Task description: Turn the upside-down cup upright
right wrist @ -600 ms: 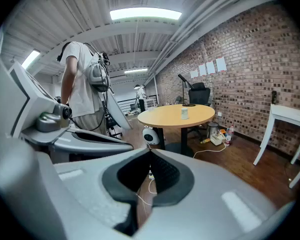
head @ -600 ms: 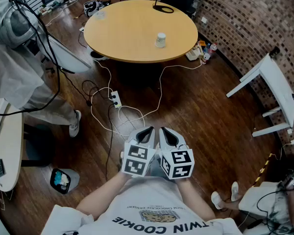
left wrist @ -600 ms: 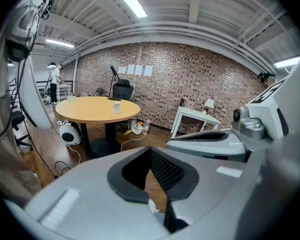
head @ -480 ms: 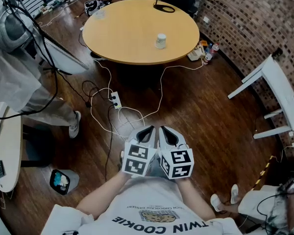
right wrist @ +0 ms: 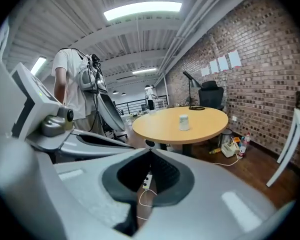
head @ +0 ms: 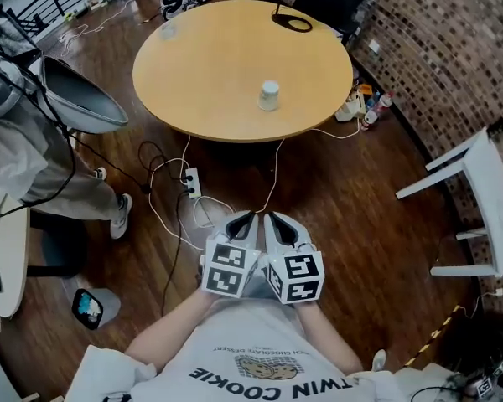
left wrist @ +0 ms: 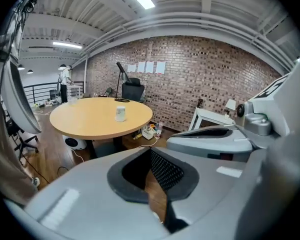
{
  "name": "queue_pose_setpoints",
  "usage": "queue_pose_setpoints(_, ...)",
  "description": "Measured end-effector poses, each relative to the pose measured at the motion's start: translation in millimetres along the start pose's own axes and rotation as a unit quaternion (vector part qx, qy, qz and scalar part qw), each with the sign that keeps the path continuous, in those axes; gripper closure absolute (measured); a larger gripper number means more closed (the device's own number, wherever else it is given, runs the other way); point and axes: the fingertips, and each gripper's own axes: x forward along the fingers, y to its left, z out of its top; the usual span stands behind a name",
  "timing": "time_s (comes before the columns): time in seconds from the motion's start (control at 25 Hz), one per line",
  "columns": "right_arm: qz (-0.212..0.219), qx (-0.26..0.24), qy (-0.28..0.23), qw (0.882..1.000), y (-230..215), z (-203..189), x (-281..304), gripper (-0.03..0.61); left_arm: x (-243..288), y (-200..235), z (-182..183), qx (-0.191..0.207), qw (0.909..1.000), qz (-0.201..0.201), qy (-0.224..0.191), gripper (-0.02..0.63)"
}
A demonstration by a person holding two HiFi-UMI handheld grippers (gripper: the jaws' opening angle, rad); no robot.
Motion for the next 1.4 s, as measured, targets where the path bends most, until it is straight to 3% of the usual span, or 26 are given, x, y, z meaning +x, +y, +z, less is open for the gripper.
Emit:
queue_pose_setpoints(0.32,0.041,-0.009,0.012,0.999,-61,33,46,0.575,61,16,48,-0.019,0.9984,0.054,-0.001,0.612)
queue_pose_setpoints(0.56,0.053,-0.013,0.009,0.998,-83,46,75,0.575,86,32,65,-0.027,0.9972,0.069,-0.004,0.612)
queue_pose_setpoints(0.88,0.05,-0.031,0.006,0.998,-109,70,128,0.574,138,62,87,-0.033,0.9974,0.064,-0.008,0.612)
queue_pose_setpoints(1.28,0.025,-0.06,0.026,0.998,-139,117,225,0.561,202,136,133,-0.04,0.9982,0.045,-0.007,0.612)
queue_pose_setpoints(1.4,0.015,-0.085,0.038,0.996,-143,128,254,0.532,215,161,140,-0.046,0.9981,0.039,-0.005,0.612)
